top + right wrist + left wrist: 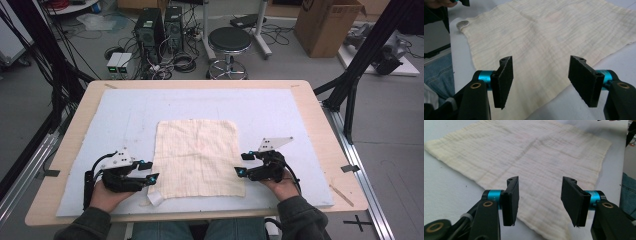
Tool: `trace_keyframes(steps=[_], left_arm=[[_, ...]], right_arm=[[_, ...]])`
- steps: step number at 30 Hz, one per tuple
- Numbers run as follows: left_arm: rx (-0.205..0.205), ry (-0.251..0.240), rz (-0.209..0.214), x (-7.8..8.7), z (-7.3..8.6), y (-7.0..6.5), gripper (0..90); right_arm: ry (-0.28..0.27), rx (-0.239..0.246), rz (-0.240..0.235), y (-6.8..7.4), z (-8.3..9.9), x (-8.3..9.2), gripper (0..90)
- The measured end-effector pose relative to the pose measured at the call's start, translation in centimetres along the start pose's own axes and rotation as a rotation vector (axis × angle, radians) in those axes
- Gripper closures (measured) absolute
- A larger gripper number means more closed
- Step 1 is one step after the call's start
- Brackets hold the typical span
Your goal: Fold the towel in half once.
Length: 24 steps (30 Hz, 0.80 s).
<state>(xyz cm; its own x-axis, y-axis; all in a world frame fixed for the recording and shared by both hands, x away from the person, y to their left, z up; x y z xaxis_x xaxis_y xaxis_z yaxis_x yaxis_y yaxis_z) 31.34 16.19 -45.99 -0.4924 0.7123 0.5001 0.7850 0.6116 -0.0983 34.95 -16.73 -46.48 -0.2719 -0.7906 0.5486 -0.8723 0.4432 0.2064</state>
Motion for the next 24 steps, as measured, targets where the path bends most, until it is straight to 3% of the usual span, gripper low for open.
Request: trace_keyframes(steps=[13,18,20,24], left_arm=[[0.045,0.005,-0.046,-0.9,-1.6,2.0,44.6],[0.088,-0.004,-0.083,-1.2,-2.7,3.7,45.1],[0.086,0.001,-0.100,-1.4,-3.0,4.5,45.6],[0.120,-0.022,-0.147,-1.9,-3.9,6.1,46.5]], right_arm=[[0.033,-0.008,0.056,-3.1,-1.3,-0.6,41.0],[0.048,-0.024,0.077,-4.5,-2.2,-1.0,43.2],[0.057,-0.022,0.093,-5.2,-2.6,-1.1,46.6],[0.060,-0.057,0.099,-6.8,-3.5,-0.9,49.6]])
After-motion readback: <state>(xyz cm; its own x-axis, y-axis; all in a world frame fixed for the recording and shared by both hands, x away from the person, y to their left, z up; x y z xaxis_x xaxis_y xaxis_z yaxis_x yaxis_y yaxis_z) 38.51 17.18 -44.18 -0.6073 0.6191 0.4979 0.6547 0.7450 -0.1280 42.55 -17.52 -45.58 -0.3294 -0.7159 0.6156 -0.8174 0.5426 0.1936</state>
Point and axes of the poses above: each handheld gripper's, and its own axes: x roughly backward along the jaws, z roughly out of its underside, y roughly to its left, the point moved 8 cm from there along -x, roughly forward along the jaws, and after that the axes turned 2 degrees about -z, right-handed, at the moved point
